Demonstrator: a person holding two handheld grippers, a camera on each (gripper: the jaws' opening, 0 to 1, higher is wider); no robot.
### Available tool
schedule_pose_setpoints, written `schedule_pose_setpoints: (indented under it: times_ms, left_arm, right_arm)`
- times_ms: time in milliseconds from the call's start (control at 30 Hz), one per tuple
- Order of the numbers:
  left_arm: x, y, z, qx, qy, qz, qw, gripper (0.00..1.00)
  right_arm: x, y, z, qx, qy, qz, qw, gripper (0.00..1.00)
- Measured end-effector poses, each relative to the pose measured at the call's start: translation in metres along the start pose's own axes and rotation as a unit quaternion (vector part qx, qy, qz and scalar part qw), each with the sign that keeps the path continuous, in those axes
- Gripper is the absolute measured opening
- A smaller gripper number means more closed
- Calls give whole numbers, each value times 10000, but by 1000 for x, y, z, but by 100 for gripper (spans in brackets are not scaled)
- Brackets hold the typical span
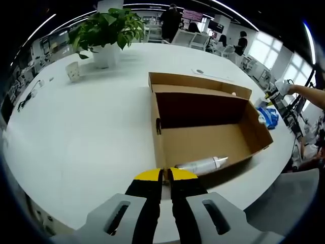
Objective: Operate the shoe box by opening the lid, removing the specified soft item, and placing it in the target area until the item is outside and the box remains undamaged.
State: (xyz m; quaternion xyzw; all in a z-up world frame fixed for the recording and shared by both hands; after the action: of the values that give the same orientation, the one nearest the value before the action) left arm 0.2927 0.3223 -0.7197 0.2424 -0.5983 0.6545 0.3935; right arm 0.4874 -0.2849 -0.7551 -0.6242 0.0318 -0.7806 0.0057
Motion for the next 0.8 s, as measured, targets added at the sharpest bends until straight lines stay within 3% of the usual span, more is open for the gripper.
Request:
schedule_pose_setpoints:
  times_ms: [100,467,800]
  left_arm:
    - [-4,3,2,-187,-46,-56,9998,4]
    - [-2,-1,1,-203,-20,-19,9998,4]
    - [11,-17,3,-515,46,140,9986,8]
  right_arm:
    - [1,1,0,-38,23,-7,10000,19]
    - [14,-4,2,-563,363,250,9974,36]
    - [35,-10,-4,-1446,609,672,9853,47]
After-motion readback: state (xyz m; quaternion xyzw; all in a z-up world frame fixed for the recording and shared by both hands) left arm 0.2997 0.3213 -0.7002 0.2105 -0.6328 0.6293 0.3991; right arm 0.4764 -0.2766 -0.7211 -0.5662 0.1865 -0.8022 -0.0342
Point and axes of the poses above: the point that each gripper's makers call its tool centre point, and the gripper's own axes: x roughly backward along the fingers, z roughly to its right, y roughly out of its underside, the point moved 5 cm from there along x, roughly backward along the fingers, and after that the axes turned 1 degree about -z, right-handed, at the moved point
